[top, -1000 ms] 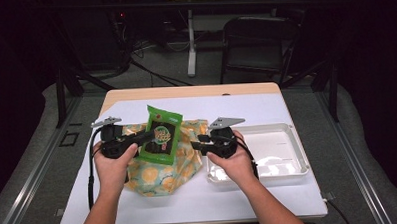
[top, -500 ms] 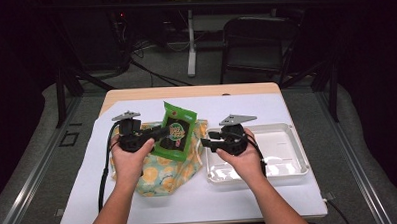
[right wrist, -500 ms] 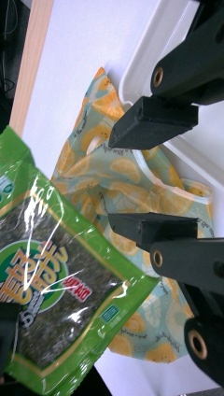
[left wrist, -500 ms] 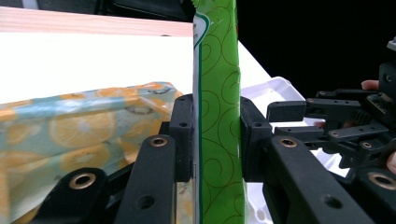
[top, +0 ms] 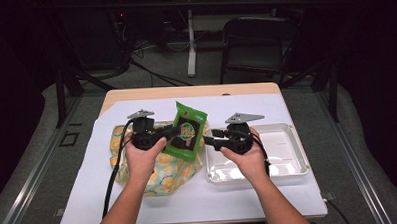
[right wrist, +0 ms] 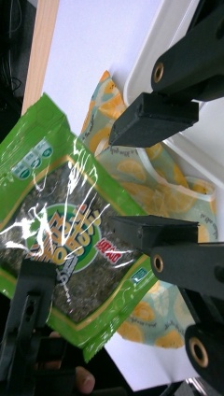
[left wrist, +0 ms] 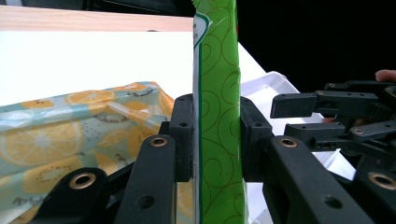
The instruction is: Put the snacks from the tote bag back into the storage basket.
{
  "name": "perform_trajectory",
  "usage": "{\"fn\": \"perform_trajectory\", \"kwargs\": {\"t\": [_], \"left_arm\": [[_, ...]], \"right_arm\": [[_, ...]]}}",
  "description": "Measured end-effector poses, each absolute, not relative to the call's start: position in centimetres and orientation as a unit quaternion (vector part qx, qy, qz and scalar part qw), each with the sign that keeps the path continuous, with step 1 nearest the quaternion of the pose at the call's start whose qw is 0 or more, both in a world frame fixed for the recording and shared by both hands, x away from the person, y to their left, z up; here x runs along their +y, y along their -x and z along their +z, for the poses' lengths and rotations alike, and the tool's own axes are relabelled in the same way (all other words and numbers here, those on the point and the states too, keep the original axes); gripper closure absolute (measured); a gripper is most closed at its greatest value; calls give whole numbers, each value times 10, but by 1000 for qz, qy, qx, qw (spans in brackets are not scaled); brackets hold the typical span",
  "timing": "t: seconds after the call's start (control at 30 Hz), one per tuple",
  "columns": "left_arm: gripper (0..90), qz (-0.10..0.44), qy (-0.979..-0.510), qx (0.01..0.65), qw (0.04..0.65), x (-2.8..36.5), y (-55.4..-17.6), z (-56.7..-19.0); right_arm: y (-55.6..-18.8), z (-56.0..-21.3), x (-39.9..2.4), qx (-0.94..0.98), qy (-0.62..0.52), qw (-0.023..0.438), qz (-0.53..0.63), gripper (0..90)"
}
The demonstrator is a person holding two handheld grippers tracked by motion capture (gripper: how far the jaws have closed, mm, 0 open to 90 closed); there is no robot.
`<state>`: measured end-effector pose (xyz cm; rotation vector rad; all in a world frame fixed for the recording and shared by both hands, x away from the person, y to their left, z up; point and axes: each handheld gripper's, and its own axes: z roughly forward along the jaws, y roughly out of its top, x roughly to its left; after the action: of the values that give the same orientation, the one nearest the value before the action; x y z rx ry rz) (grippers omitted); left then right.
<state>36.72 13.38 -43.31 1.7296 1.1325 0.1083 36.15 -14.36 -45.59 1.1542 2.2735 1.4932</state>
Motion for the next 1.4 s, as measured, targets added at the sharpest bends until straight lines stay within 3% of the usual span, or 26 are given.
{"fn": "perform_trajectory", "kwargs": {"t": [1.4], "left_arm": [[720,39,-726,439,528,121,-360,-438]], "right_arm": [[-367,-471,-137,767,-399,38,500,511]]}}
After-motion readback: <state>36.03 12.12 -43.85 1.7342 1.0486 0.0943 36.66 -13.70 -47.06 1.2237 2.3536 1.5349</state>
